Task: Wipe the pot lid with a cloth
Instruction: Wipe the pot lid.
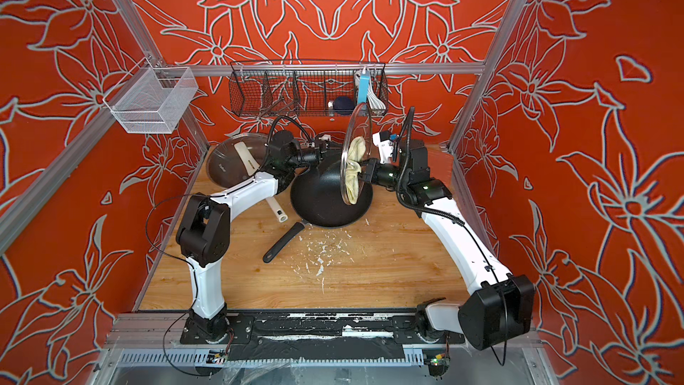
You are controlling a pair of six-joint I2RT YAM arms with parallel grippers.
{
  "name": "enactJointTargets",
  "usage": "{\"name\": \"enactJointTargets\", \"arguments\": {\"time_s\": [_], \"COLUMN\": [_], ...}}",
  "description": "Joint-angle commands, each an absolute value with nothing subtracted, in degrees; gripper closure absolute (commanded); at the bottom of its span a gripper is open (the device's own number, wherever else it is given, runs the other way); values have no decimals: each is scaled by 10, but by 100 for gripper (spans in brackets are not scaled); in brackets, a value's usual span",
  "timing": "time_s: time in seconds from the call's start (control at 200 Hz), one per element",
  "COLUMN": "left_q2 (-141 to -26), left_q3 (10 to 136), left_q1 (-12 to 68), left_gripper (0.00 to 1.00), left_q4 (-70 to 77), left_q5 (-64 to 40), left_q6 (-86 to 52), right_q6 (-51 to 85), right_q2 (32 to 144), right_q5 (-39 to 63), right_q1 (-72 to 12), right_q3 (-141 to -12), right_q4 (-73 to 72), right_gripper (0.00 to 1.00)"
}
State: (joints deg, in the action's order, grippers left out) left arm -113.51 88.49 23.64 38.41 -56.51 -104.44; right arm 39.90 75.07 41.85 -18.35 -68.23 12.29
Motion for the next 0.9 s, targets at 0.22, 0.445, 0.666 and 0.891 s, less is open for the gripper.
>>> {"name": "enactJointTargets", "arguments": {"time_s": [0.22, 0.445, 0.666, 0.891], "left_q2": [-1086, -1100, -1101, -1098], "left_q3": [907, 920, 923, 936], "left_q1": [240, 240, 240, 241], "left_gripper": [100, 100, 100, 100], "left_q4": [482, 495, 504, 495], "left_q5": [-561, -558, -557, -556], "left_q6": [-1050, -1062, -1067, -1064], "right_q6": [393, 425, 430, 422], "right_q2": [752, 759, 760, 725], "right_q5": [456, 504, 479, 431], "right_q1": [-189, -190, -191, -189], "right_q3": [-738, -819, -777, -637], "right_q4": [131, 89, 86, 80], "right_gripper": [100, 100, 100, 100]}}
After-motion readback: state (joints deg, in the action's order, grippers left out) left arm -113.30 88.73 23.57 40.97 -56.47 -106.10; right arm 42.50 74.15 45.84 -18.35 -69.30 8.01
